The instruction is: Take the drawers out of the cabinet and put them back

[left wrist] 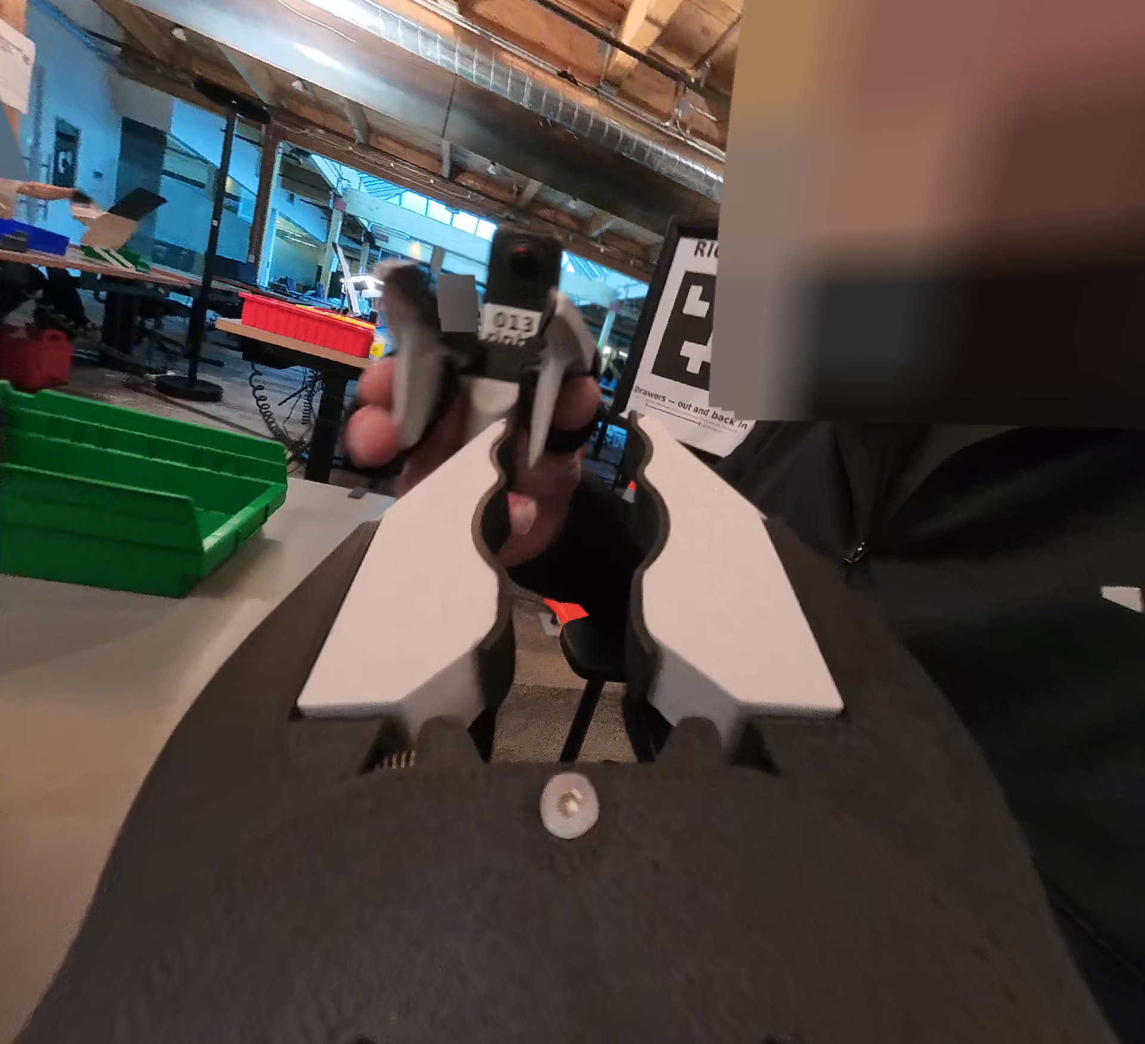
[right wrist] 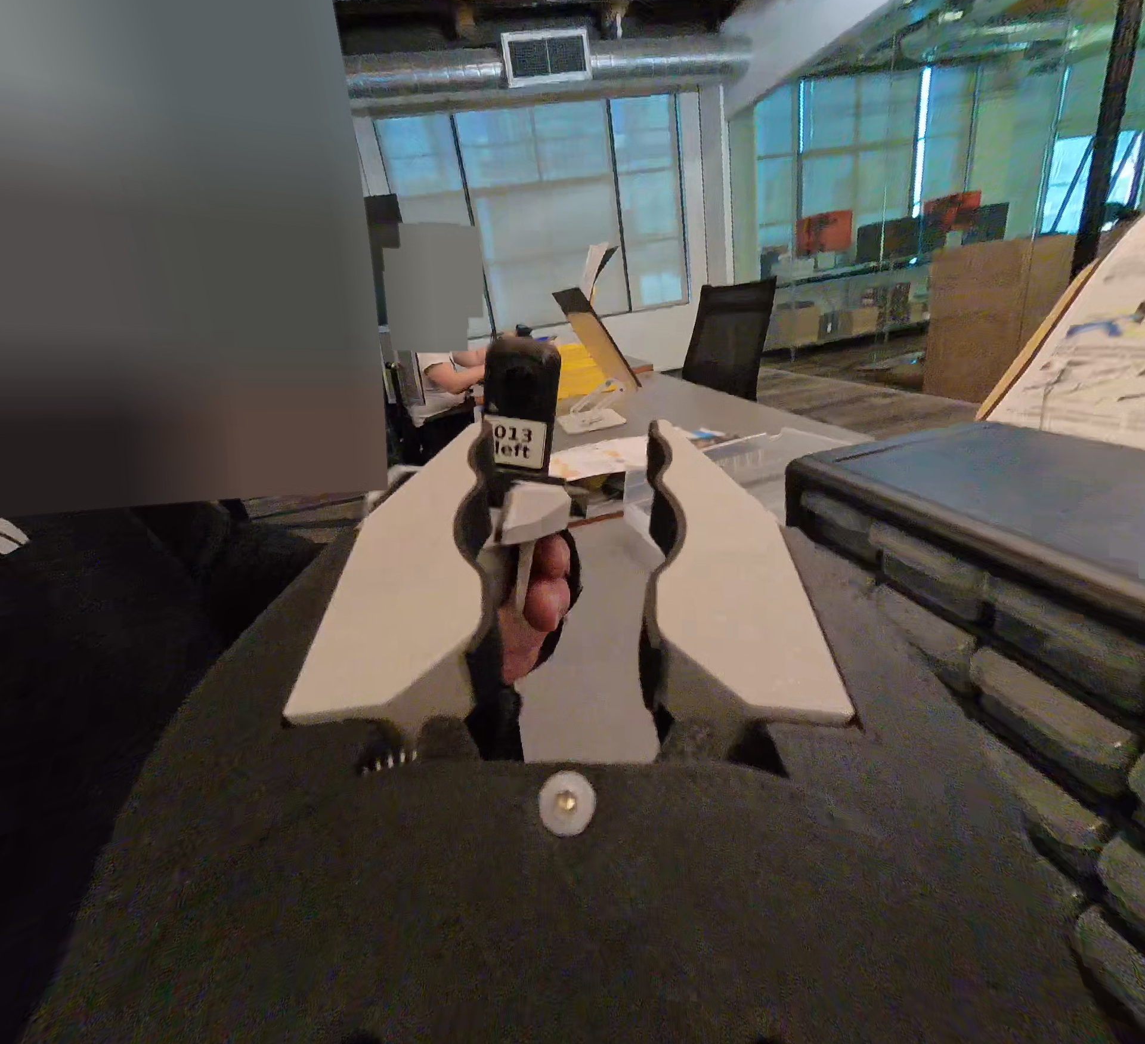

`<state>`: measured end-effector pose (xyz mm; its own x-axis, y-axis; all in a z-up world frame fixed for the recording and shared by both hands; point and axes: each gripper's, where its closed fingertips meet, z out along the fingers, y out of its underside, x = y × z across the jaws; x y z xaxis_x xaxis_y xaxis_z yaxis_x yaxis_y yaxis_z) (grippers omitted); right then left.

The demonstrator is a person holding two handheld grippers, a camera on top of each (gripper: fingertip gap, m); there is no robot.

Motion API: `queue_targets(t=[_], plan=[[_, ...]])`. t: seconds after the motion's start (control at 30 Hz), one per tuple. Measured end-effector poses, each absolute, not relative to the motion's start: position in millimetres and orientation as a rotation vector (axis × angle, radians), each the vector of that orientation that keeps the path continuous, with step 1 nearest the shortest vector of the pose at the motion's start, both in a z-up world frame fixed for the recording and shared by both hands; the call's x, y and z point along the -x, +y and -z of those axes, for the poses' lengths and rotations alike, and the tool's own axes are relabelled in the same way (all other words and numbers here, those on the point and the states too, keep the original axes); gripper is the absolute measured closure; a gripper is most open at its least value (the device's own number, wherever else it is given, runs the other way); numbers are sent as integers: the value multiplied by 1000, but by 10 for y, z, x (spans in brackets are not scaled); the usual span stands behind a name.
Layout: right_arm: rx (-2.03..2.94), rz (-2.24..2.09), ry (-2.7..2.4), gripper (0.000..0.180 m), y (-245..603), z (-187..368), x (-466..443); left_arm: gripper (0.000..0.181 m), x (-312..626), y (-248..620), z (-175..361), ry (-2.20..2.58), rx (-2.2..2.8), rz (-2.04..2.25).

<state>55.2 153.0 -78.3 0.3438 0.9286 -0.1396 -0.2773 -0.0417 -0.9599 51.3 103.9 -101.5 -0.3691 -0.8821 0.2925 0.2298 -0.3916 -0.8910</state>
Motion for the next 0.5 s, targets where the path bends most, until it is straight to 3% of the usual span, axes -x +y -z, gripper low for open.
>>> queue_targets(t=[0.03,0.17,0.23,0.37,0.5], plan=[[1264,-1136,-725,138,1536,896,-465,146,-557,974,1012,1043,1041,1846],[1292,-1271,-800,162,1354,1049,-160,141,-697,829,1071,1089,1055,1874],[1312,-1268,-850,132,1275,1146,10,138,-781,755,1082,1098,1047,1911],[1290,-1336,-850,133,1234,1131,38,109,-895,587,1015,1085,1019,1915],[1238,-1302,-936,113,1172,1046,-54,101,-845,522,917,1113,1005,1948]])
